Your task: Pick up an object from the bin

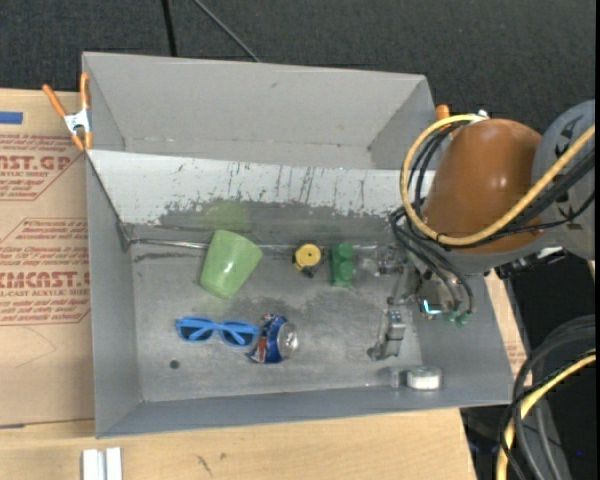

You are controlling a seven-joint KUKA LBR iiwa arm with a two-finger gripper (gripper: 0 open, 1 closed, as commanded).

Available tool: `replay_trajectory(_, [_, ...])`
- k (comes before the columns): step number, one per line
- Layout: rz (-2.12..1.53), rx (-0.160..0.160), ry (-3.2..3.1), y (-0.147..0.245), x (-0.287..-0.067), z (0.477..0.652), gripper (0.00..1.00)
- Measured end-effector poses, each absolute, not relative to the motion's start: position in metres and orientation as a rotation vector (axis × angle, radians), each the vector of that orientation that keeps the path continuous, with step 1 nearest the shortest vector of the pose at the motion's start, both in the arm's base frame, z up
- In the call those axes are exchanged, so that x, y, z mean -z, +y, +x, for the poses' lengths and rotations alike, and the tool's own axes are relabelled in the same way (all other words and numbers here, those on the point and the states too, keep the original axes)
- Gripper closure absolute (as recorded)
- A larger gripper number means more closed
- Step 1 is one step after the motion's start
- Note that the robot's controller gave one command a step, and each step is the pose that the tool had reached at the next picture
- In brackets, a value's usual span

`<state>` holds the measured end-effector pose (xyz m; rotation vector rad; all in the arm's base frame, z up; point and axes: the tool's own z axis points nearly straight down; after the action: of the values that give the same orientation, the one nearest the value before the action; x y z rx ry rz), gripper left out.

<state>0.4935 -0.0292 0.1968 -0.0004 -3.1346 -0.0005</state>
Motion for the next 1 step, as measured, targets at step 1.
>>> replay_trajectory(1, [0.130,-0.004,-3.149,-0.1237,-0.0684,0.4841,0.00])
